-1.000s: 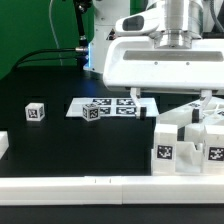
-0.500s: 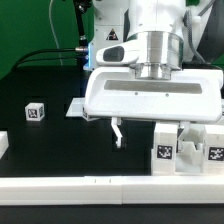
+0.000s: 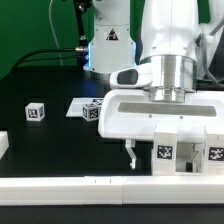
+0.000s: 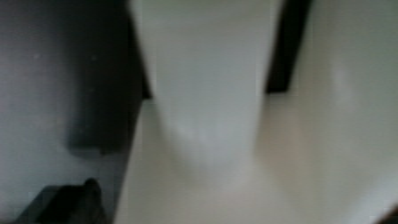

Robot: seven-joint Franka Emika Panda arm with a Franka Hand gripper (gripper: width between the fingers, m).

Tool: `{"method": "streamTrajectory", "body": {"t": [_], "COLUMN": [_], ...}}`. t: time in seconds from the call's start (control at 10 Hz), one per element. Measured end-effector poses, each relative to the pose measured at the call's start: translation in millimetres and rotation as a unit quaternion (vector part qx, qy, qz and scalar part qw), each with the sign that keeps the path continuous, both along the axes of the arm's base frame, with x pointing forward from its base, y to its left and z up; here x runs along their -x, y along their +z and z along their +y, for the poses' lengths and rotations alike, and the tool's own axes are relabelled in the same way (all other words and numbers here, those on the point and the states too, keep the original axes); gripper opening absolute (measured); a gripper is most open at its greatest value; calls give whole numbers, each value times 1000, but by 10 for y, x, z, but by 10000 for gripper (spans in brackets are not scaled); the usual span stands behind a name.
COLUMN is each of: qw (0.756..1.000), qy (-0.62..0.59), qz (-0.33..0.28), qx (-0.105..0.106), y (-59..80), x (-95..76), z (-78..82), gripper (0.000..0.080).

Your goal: Assemble chair

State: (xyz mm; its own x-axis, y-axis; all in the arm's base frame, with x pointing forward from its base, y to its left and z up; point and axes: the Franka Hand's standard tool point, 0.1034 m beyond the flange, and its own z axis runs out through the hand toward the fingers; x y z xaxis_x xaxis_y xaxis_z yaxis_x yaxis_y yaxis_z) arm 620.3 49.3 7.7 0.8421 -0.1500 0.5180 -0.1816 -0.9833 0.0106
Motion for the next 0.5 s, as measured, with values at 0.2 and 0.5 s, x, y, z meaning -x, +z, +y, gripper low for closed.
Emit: {"method": "streamTrajectory", "body": {"t": [0.2, 0.5], "qw": [1000, 1000], "qy": [0, -2], "qz": [0, 3], "qx": [0, 6], "y": [-5, -11], "x": [2, 35], "z": [-13, -75], "gripper": [555, 235]}}
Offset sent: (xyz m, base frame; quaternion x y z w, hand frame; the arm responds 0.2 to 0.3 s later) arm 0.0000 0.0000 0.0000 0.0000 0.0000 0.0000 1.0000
